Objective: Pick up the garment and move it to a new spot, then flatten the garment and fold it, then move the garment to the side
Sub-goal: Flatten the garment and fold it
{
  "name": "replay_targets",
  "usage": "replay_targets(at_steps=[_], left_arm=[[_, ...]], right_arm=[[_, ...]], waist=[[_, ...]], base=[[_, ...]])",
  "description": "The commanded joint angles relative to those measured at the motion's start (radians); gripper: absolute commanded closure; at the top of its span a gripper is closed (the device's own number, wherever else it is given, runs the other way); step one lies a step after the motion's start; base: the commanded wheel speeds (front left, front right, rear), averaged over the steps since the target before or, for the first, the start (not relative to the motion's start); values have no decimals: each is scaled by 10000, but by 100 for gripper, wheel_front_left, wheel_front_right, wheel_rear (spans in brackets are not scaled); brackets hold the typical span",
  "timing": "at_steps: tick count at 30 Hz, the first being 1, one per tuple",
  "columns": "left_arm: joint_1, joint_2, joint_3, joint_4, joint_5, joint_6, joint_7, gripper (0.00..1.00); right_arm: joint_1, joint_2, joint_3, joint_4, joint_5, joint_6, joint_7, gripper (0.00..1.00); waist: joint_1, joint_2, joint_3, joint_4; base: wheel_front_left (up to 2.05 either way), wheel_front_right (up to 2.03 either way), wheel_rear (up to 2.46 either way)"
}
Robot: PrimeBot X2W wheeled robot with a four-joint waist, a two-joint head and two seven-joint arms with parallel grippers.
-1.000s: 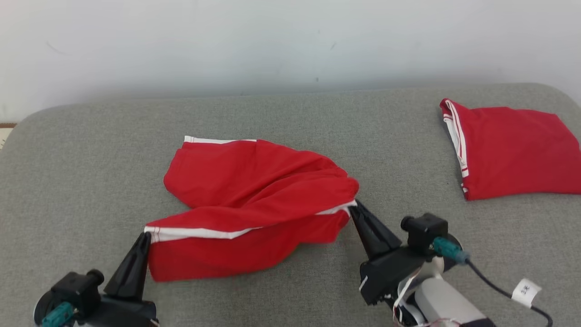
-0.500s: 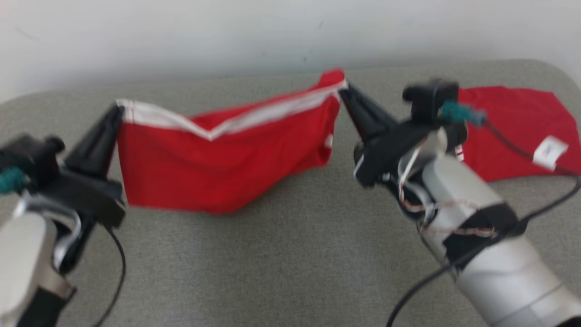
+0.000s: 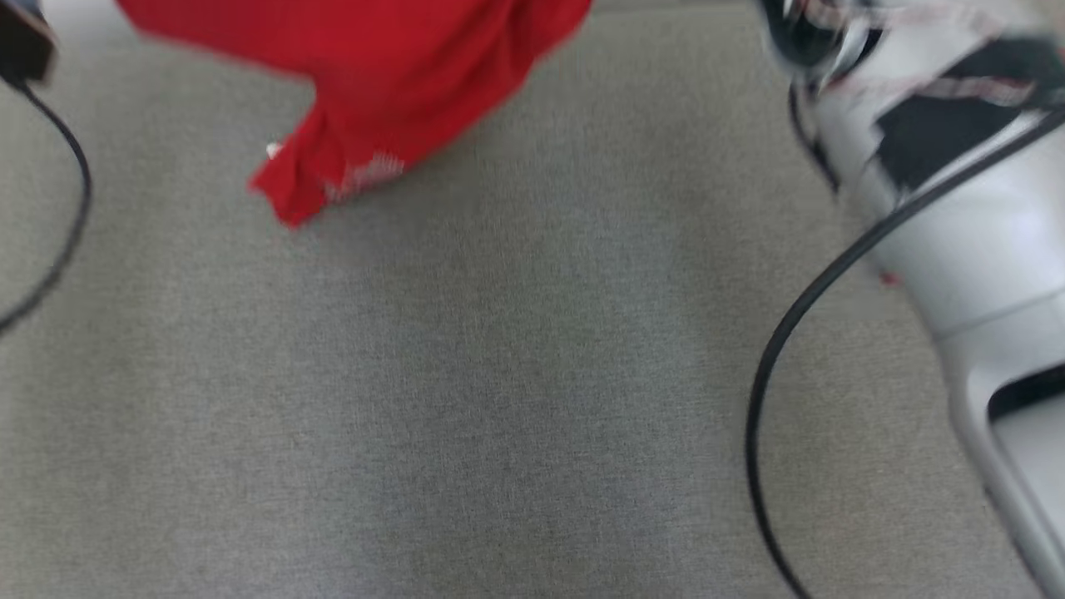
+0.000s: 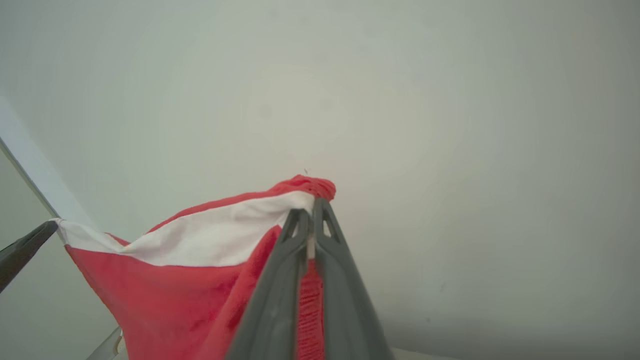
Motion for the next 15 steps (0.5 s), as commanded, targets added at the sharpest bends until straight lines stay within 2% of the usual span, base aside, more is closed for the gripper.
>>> replay_targets(at_steps=[1,8,15], left_arm=[[-469,-17,-81,286,-101,9,-116,100],[-2557,-392,-420,1671,-306,9,-513,100],[-3855,-798,-665,2512,-205,9,-918,100]], right_arm=[[-436,121,-120,366,90,-4,-137,100],[-2429,437,-213,2180,-262,-2,-720,100],[-3650,556,-195,3357,-648,-2,-1228,100]], waist=[[-3,-2,604,53],[-3,-2,869,147],[-3,-2,1226,263]], base=[[0,0,0],[0,0,0],[0,0,0]])
